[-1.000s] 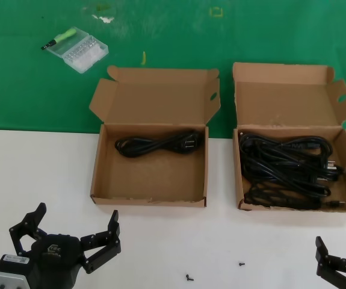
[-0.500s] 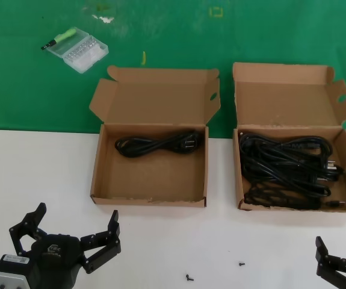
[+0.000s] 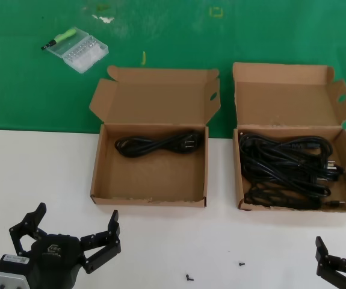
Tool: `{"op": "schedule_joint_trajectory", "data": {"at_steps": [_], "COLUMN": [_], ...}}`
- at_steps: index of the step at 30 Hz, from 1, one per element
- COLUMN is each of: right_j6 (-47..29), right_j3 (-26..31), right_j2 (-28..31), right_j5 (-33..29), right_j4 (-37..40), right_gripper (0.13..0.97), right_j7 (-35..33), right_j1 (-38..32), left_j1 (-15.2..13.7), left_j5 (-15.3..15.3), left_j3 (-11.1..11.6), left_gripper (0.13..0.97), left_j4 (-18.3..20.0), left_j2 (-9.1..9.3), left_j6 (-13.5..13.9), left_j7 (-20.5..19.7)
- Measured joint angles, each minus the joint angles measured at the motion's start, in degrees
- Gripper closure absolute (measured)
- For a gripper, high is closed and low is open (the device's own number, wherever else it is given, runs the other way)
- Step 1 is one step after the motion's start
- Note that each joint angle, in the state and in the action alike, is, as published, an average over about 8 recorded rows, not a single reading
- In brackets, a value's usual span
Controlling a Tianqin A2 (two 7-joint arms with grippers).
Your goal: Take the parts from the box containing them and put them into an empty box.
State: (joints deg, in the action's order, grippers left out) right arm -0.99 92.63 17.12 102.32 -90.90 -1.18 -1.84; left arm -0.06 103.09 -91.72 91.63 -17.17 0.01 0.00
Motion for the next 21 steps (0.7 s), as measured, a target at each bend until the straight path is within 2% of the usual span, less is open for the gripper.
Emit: {"op": "schedule_joint_trajectory", "data": {"at_steps": [21], "right_j6": [0.0], "right_j3": [0.0], "right_j2": [0.0], "right_j5": [0.0], "right_j4": [0.0], "right_gripper": [0.129], "right_j7": [0.0], "right_j1": [0.0], "left_j1": [0.0], "left_j5": [0.0], "left_j3": [0.0], "left_gripper": [0.132], "left_j4": [0.0], "left_j2": [0.0], "left_j6": [0.0], "left_j7": [0.0]}}
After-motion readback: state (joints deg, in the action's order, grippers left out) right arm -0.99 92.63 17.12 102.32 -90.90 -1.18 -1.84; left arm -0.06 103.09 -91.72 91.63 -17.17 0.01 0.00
